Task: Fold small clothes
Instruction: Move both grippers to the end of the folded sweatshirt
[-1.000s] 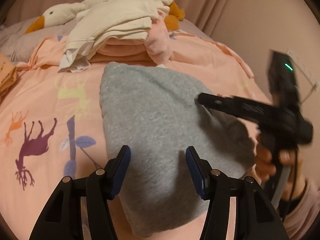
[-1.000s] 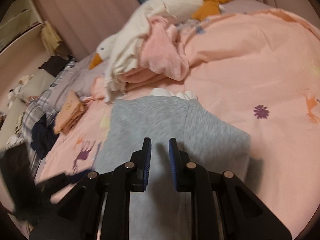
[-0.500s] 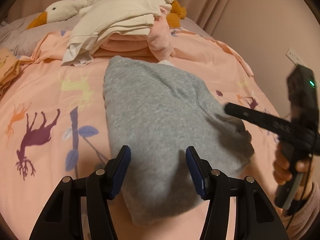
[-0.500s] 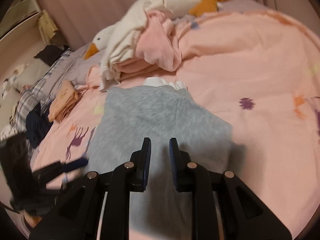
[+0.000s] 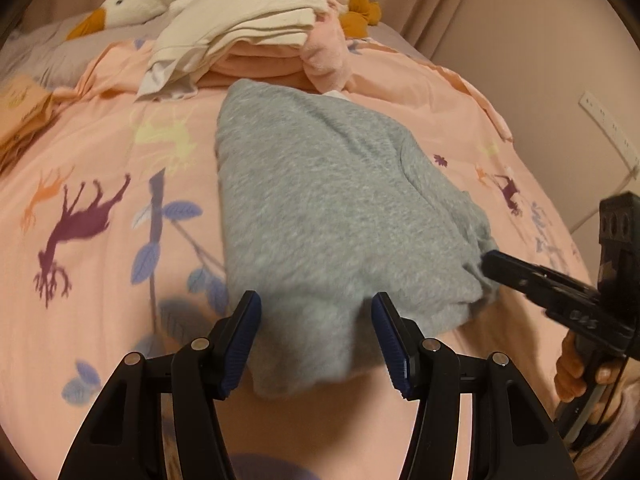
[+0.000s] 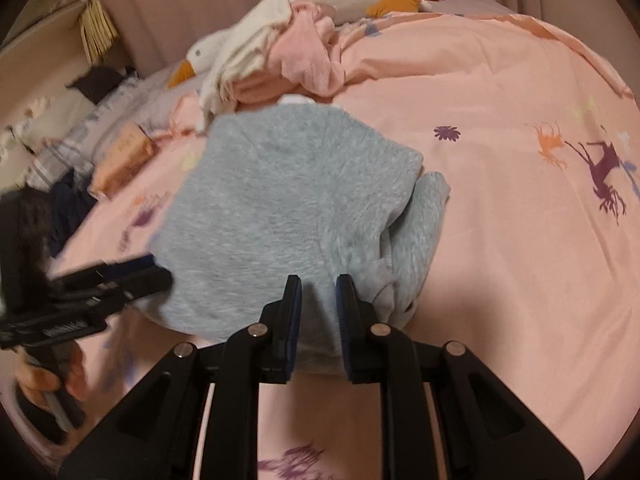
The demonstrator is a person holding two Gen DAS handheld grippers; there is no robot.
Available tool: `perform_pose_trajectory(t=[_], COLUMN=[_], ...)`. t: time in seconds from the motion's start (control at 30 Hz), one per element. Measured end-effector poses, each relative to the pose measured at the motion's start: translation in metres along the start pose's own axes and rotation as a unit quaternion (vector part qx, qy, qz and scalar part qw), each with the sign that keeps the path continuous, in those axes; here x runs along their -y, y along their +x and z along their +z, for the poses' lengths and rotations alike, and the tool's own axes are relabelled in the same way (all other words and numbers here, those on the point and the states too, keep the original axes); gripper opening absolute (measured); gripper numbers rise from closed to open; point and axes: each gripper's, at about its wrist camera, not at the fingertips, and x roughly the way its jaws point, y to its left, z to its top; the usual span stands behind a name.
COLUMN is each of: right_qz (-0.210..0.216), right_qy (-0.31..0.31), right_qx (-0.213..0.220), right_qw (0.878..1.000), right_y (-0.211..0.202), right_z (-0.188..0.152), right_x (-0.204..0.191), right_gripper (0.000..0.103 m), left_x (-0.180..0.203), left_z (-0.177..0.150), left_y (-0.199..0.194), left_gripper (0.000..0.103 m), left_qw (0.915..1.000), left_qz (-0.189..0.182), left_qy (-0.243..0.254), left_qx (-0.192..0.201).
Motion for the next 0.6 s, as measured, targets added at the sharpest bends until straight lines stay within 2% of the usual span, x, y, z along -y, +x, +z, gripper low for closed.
perform_pose_trajectory(t=[0.07,0.1,0.13,0.17,0.2,0.3,0.4,0.5,0.6], right_qz=[0.028,0.031,0.031,0.028,0.030,0.051,0.082,0.102,0.113], right_qy=[0.018,0.026,0.036,0.047,0.063,0.119,0.172,0.204,0.223], right_qx=[0.012,0.017,0.021,0.023,0.022,0.016,0.005,-0.004,-0.012], right_qw=[0.999,0.999,0.999,0.998,0.997,0.991,0.982,0.974,0.968], right_y=[-0.017,-0.024,-0.030,-0.033,-0.038,-0.043,-0.041,-0.033,-0.022], right_z=[-0.004,-0.006,-0.009,-0.011,-0.014,-0.022,-0.030,-0.033,-0.032], right_x=[0.006,0.008,0.014,0.018,0.026,0.053,0.073,0.082,0.086], right_gripper=[0.038,0.048,0.052,0.056,0.056,0.062,0.073,0.075,0.075], left_x=[-0.008,-0.014,-0.020,-0.026,-0.032,-0.045,-0.059,-0.066,-0.066], left_z=[-0.004,-0.006,-0.008,-0.009,-0.010,-0.010,-0.008,-0.005,-0.001], left_y=[-0.008,-0.011,-0.013,-0.014,-0.016,-0.021,-0.017,-0.008,0.000], left_gripper=[0.057,0.060,0.069,0.073,0.076,0.076,0.077,0.078,0.079], left_qw=[0.9999,0.9995,0.9991,0.9984,0.9975,0.9953,0.9884,0.9799,0.9770], left_qz=[0.000,-0.004,-0.007,-0.011,-0.017,-0.025,-0.065,-0.097,-0.106], left_qy=[-0.017,-0.030,-0.042,-0.054,-0.066,-0.092,-0.133,-0.169,-0.179], left_qx=[0.000,-0.003,-0.007,-0.011,-0.017,-0.018,-0.032,-0.043,-0.044])
